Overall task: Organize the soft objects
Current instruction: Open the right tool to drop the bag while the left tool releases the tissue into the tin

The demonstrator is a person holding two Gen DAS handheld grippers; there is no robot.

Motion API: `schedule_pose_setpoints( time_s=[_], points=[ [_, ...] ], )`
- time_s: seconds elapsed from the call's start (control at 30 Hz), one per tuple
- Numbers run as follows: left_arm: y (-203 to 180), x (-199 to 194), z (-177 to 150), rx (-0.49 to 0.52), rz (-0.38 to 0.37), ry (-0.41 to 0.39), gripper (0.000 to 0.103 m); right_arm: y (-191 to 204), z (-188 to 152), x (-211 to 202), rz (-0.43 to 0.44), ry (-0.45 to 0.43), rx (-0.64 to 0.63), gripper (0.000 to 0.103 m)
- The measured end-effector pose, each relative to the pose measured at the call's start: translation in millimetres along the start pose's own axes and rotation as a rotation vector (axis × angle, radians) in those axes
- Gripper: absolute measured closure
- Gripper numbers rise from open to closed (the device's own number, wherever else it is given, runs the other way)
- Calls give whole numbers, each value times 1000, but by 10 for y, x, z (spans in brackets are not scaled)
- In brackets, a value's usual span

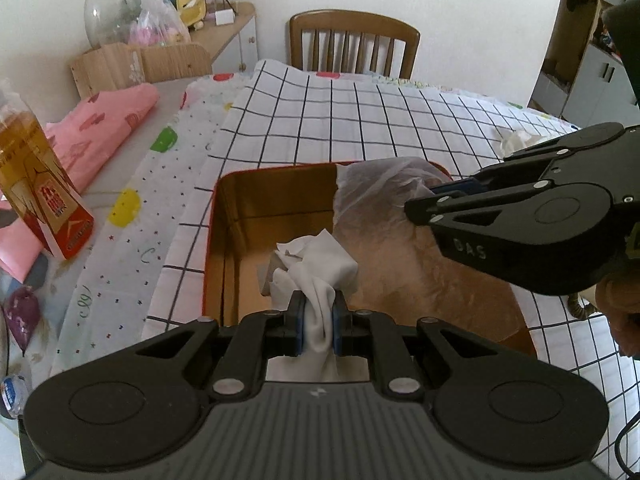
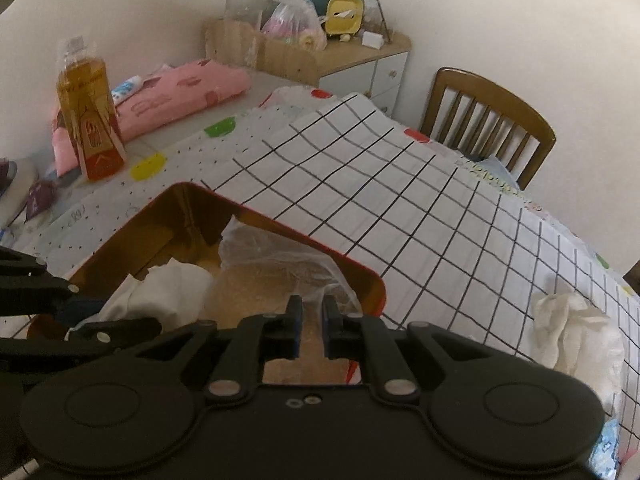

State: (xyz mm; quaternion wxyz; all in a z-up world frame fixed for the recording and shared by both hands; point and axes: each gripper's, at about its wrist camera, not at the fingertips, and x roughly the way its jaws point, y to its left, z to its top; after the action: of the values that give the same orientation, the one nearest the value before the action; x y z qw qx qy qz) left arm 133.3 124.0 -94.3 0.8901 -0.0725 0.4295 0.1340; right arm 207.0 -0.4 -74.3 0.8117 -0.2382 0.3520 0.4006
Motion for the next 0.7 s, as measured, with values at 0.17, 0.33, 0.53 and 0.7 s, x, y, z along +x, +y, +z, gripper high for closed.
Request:
schedule_pose_setpoints(
  time_s=[0.17, 0.33, 0.53, 0.7],
  points=[
    [-6, 49, 5, -4, 2, 12, 90, 8, -16, 61, 25, 24, -10, 94],
    [-11, 84, 18, -7, -11, 19, 90, 13, -48, 71, 38, 37, -21, 90],
    [-4, 97, 30, -16, -12, 20, 90, 4, -49, 12, 51, 19, -26, 85],
    [-11, 78, 19, -17, -23, 17, 89, -21, -58, -71, 57, -1, -28, 76]
  ],
)
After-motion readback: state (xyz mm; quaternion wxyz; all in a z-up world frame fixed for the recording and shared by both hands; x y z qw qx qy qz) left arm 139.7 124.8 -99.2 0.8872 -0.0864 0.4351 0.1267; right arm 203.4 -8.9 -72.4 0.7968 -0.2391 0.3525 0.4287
